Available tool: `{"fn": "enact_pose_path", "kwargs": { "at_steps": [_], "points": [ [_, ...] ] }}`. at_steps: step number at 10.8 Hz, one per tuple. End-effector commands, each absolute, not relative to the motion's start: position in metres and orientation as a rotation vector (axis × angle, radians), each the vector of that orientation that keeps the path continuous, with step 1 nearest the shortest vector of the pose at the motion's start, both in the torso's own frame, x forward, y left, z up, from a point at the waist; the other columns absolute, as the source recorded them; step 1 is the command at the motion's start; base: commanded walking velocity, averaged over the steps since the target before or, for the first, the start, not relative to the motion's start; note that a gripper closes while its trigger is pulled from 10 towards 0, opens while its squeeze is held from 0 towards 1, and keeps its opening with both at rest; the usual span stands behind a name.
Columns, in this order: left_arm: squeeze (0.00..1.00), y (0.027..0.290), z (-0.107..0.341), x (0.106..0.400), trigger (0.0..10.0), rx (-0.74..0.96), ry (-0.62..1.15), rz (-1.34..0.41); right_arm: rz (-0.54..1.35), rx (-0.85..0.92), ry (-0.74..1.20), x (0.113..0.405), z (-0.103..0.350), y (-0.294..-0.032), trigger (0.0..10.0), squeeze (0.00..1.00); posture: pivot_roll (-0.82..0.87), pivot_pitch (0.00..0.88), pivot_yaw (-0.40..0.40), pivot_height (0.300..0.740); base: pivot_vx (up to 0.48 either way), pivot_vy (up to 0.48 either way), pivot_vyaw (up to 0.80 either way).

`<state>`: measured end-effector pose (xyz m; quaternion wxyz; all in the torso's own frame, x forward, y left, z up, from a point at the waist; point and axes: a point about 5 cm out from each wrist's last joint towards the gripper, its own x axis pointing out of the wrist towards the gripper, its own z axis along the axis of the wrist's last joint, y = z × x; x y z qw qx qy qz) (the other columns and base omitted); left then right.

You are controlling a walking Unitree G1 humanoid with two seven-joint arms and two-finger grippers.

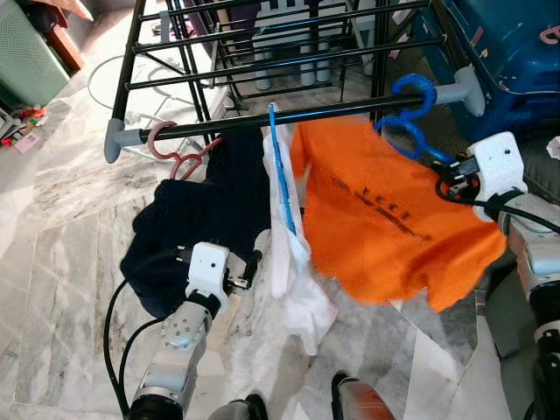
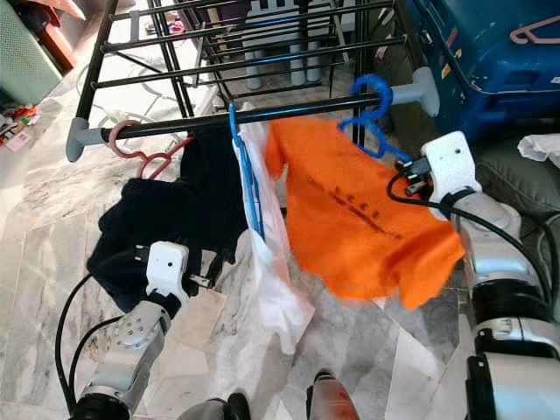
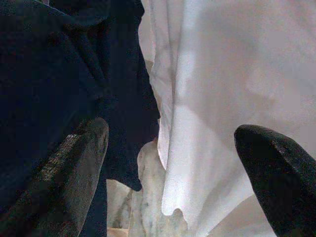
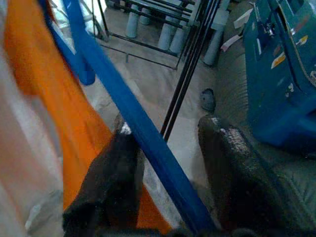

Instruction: Hang hanger

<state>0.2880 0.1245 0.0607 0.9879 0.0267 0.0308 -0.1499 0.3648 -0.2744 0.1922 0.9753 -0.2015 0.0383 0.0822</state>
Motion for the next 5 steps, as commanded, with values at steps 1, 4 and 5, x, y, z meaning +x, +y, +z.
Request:
{"fn": "enact_pose_path", "kwargs": {
  "at_steps": [1, 4, 5],
  "points": [
    [0.00, 0.1313, 0.0550, 0.2856, 10.0, 0.068, 0.093, -0.287, 0.156, -0.404, 0.027, 0.3679, 0.2059, -0.2764, 10.0, 1.00, -0.28, 0.213, 0.157, 0.740, 0.000, 0.000, 0.00],
    [0.00, 0.1324, 0.0538, 0.2845, 10.0, 0.067, 0.098, -0.279, 0.160, -0.401, 0.045, 0.3665, 0.2007, -0.2797, 10.0, 1.00, -0.27, 0.215, 0.154, 0.740, 0.000, 0.000, 0.00],
    [0.00, 0.1330, 0.0538, 0.2840, 10.0, 0.068, 0.098, -0.277, 0.171, -0.396, 0.049, 0.3662, 0.1982, -0.2786, 10.0, 1.00, -0.27, 0.216, 0.153, 0.740, 0.000, 0.000, 0.00]
  ]
}}
